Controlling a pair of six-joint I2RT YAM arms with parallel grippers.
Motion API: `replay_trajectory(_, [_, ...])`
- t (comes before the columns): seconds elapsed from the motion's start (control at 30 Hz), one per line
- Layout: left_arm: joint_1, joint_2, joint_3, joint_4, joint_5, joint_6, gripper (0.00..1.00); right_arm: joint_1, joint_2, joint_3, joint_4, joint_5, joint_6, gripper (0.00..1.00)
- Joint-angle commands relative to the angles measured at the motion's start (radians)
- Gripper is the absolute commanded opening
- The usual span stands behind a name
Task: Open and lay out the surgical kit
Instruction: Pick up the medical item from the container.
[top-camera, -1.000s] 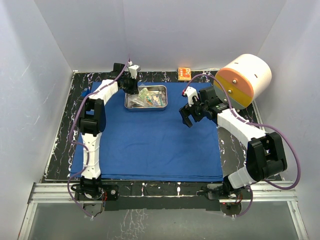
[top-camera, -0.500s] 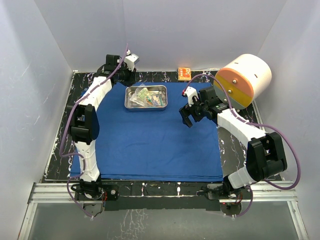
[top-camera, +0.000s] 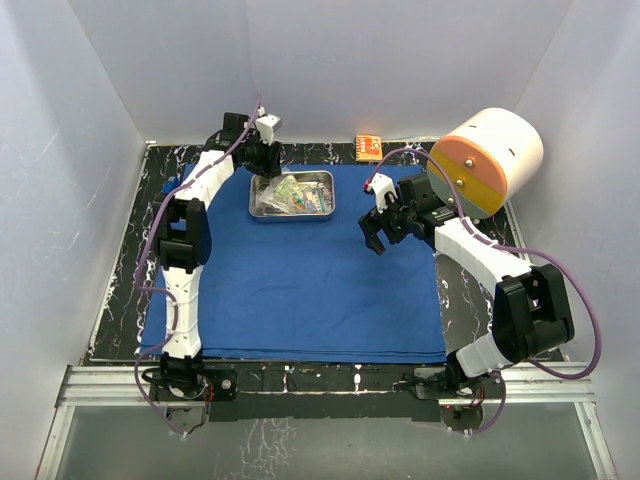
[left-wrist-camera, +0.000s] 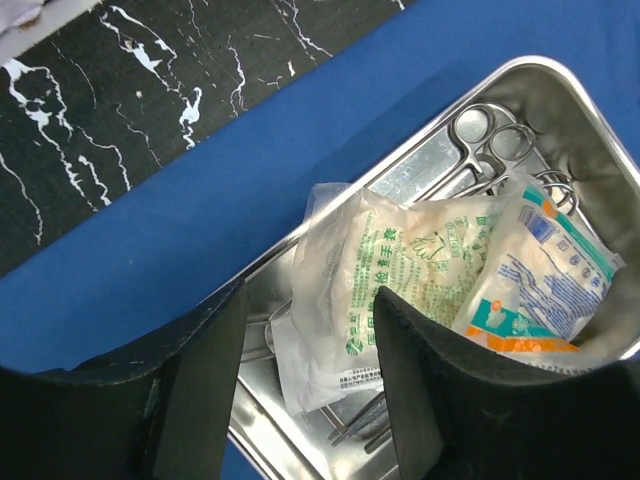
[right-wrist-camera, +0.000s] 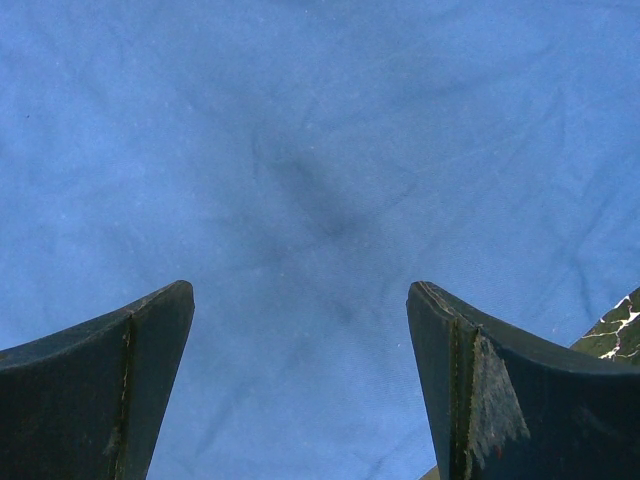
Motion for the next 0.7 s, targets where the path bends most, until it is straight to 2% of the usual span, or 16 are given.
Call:
replay_trajectory(0.0, [-0.002, 0.018, 0.058, -0.041, 0.011, -0.029, 0.54, -0.006, -0.046, -0.003, 0.042, -0.001, -0.009, 0.86])
replay_trajectory(0.23, [-0.003, 0.058, 0.069, -0.056, 0.036, -0.036, 0.58, -0.006, -0.043, -0.005, 0.043, -0.014, -0.008, 0.86])
replay_trajectory(0.67, [-0.003, 0.096, 0.090, -0.071, 0.103, -0.060, 0.54, -0.006, -0.041, -0.003, 0.041, -0.011, -0.009, 0.87])
